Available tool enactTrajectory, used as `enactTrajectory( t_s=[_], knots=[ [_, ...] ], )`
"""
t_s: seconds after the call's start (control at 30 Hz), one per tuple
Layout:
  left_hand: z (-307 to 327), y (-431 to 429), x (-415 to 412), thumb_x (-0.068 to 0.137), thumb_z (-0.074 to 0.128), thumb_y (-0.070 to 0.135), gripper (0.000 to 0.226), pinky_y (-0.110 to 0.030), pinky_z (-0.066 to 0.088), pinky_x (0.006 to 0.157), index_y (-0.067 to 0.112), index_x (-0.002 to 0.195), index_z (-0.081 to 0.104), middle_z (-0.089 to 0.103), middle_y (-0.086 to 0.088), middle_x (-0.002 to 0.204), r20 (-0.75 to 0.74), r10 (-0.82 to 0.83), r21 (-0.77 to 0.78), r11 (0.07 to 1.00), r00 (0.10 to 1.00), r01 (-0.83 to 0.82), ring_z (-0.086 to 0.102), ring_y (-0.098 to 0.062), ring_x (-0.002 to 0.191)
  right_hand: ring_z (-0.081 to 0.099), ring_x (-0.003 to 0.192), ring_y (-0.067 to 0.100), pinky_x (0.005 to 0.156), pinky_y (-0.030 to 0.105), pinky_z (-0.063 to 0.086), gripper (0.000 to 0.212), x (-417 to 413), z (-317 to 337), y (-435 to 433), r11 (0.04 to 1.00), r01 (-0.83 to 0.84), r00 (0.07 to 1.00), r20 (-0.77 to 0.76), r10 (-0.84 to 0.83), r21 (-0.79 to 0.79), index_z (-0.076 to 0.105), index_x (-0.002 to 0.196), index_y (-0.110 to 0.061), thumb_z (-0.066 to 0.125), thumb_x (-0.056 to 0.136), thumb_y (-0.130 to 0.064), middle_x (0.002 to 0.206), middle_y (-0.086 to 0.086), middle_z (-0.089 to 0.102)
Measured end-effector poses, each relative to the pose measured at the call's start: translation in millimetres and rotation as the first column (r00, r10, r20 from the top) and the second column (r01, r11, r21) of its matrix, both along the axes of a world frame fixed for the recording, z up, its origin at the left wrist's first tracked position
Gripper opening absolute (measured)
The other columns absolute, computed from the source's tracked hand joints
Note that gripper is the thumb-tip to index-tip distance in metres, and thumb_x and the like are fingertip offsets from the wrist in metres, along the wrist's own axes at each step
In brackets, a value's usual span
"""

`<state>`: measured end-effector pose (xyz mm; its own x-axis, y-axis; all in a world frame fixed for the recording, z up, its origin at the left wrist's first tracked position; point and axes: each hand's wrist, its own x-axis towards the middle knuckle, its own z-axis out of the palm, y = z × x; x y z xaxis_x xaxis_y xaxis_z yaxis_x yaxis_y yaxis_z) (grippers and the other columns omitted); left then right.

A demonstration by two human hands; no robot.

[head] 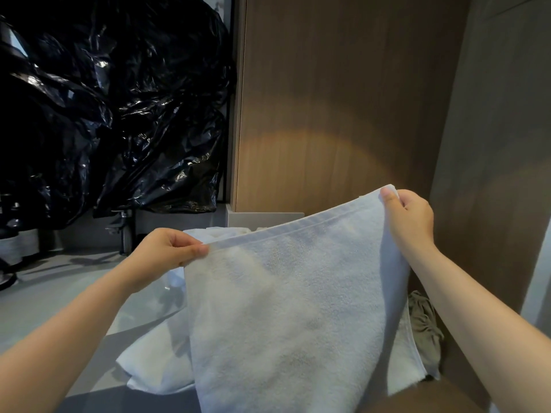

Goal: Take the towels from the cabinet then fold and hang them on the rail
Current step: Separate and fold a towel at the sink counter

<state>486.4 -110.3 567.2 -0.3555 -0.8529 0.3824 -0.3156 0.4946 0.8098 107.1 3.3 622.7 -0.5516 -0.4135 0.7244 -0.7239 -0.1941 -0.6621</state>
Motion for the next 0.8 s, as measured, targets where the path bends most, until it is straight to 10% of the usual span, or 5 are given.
enactTrajectory(
  t_s=[0.33,0.6,0.8],
  knots=[
    [39,37,9,0.058,0.085,0.036,0.020,-0.011,0.050,0.058,0.023,0.072,0.080,0.076,-0.003,0.073,0.039,-0.034,-0.056,0.998,0.999,0.036,0.068,-0.005,0.064,0.047,0.066,0.022,0.064,0.038,0.039,0.047,-2,14,30,0.994,0.100,0.994,-0.035,-0.101,-0.046,0.044,0.068,-0.010,0.037,0.103,-0.041,0.066,0.003,0.046],
    [73,72,18,0.060,0.084,0.030,0.030,-0.029,0.056,0.069,0.018,0.086,0.075,0.075,-0.009,0.082,-0.278,-0.034,-0.174,0.985,0.960,-0.016,0.070,-0.019,0.073,0.038,0.057,0.014,0.053,0.029,0.028,0.050,4,34,70,0.988,0.094,0.993,-0.066,-0.103,-0.126,0.035,0.060,-0.016,0.036,0.105,-0.037,0.060,0.001,0.040],
    [83,92,22,0.070,0.076,0.041,0.032,-0.020,0.052,0.060,0.011,0.081,0.076,0.074,-0.010,0.078,0.062,-0.133,-0.096,0.986,0.989,0.138,0.064,-0.014,0.066,0.042,0.065,0.023,0.061,0.038,0.035,0.050,13,43,81,0.992,0.059,0.996,-0.066,-0.067,-0.111,0.040,0.063,-0.008,0.037,0.104,-0.037,0.063,0.006,0.044]
  ],
)
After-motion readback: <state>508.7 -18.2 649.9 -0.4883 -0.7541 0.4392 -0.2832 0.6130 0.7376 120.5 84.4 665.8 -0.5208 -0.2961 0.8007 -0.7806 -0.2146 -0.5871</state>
